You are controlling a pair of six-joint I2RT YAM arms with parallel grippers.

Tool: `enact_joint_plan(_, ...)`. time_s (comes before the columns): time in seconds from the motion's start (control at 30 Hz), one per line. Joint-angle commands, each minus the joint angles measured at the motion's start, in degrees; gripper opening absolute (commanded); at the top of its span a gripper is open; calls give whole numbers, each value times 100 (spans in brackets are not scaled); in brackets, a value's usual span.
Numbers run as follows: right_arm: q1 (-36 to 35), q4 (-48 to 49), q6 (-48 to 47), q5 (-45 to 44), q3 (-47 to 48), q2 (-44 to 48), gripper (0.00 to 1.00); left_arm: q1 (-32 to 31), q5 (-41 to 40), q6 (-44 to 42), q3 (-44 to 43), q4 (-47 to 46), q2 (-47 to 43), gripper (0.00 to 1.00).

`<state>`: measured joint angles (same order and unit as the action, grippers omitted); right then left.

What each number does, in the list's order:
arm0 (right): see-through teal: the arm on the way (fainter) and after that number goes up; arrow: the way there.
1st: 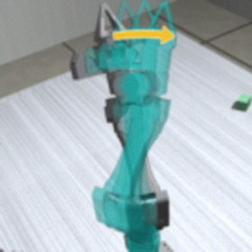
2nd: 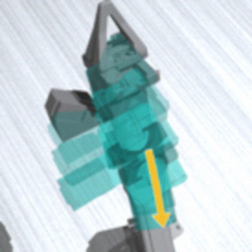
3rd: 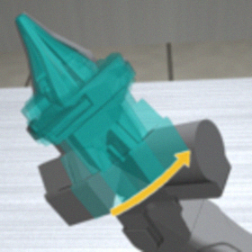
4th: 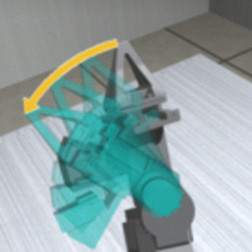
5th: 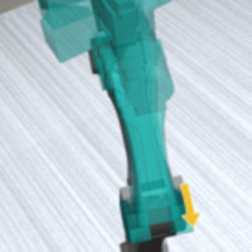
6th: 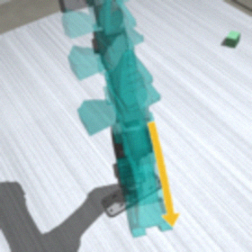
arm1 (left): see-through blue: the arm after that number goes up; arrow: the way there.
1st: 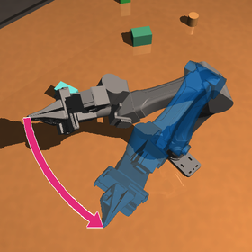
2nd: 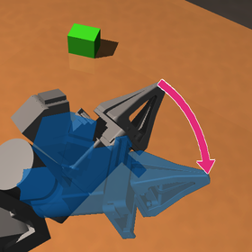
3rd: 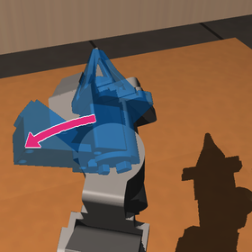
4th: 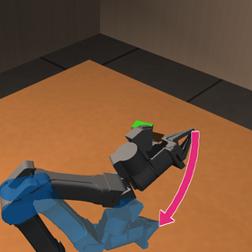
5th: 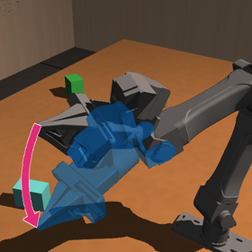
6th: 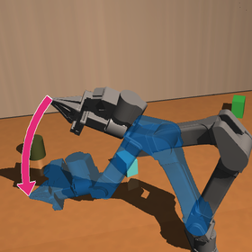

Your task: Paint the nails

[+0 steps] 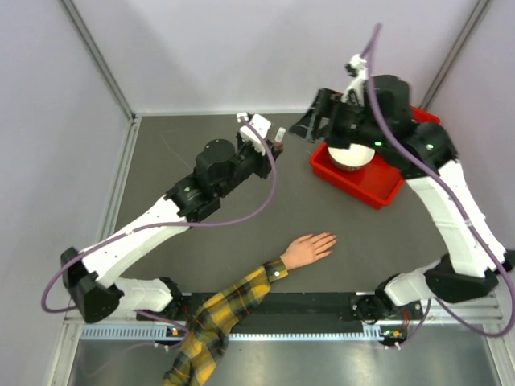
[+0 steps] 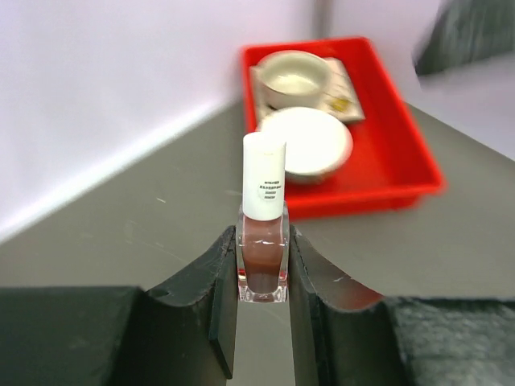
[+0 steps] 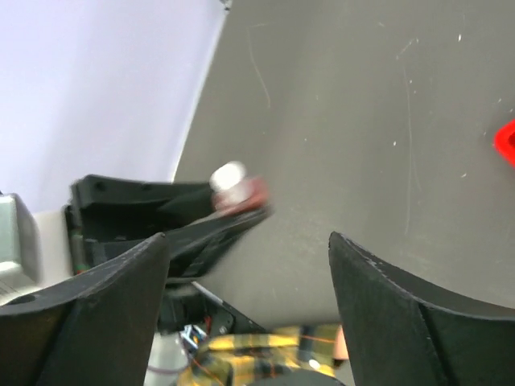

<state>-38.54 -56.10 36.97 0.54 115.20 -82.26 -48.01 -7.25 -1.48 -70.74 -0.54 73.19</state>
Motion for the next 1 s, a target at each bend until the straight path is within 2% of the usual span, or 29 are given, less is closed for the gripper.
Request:
enact_joint_plan(0.0,804,740,-1014,2624,-471,711,80,-24,1373,595,25,1044,-998,0)
enact_joint_plan(0.03,805,671,-1495,2853,-463,720,80,-24,1706,770,-53,1186,-1078,0)
enact_joint_plan(0.17,813,819,-1965,4488,-638,737,75,20,2718,1333,-326,1609,-1246,0)
enact_joint_plan(0.3,814,1126,-1966,5096,-1103,860,68,125,3719,1799,-493,1697,-1167,0)
enact_joint_plan(0.37,813,1389,-1808,5587,-1253,852,62,230,4263,2080,-502,1592,-1114,0)
enact_joint_plan(0.43,813,1618,-1502,5930,-1429,834,61,335,4529,2274,-458,1513,-1079,0)
enact_joint_plan(0.47,813,1724,-1413,6001,-1465,843,60,353,4643,2318,-450,1478,-1044,0)
enact_joint_plan(0.53,805,1874,-1342,6125,-1518,834,52,450,4933,2424,-432,1425,-1000,0)
enact_joint_plan(0.63,805,1786,-1394,6204,-1544,843,48,529,5119,2512,-432,1302,-964,0)
enact_joint_plan(0.97,805,1830,-1447,6213,-1676,817,50,573,5418,2617,-590,1258,-771,0)
